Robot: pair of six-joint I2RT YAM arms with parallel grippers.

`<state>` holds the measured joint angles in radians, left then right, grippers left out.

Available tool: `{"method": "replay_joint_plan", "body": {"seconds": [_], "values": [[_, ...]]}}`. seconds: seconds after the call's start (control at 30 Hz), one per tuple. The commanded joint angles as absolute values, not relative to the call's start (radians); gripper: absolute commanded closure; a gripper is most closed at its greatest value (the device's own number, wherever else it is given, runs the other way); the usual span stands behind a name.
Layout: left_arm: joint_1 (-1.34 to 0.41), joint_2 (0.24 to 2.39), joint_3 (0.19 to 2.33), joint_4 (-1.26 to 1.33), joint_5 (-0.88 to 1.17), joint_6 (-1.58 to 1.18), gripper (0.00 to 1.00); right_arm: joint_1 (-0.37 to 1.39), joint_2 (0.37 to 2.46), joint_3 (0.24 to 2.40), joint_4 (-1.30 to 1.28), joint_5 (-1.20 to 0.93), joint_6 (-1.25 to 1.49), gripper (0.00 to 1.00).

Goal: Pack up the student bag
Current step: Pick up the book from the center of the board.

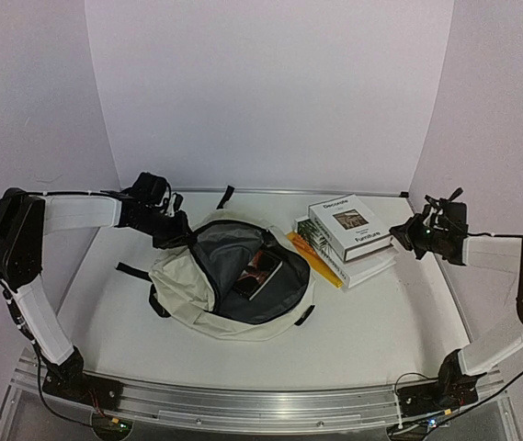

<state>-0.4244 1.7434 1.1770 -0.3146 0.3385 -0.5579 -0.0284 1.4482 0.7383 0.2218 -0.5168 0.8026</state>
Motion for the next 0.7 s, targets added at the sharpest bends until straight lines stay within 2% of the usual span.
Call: {"method": "replay_joint_plan", "body": {"seconds": [0.0,0.13,0.2,0.4,0.57,0.67], "values": [[-0.416,1.674,1.194,-0.358,0.319,-0.559,0.74,-0.034,1.362,0.716,0.279,-0.581,0.886,1.00],[-0.417,1.650,1.221,-0.355,0.305,-0.574,0.25,-0.032,1.284,0.715,0.302,-0.602,0.959,1.00],[-0.417,1.631,1.237,-0.347,0.297,-0.590,0.12,-0.032,1.251,0.717,0.313,-0.611,0.991,1.00],[-0.439,1.564,1.239,-0.208,0.353,-0.696,0.01,0.013,1.210,0.742,0.350,-0.620,1.063,1.00],[-0.531,1.532,1.294,-0.216,0.239,-0.693,0.00,0.117,1.208,0.797,0.350,-0.556,1.059,1.00],[-0.550,1.512,1.291,-0.177,0.266,-0.707,0.00,0.177,1.220,0.842,0.354,-0.537,1.059,1.00]]}}
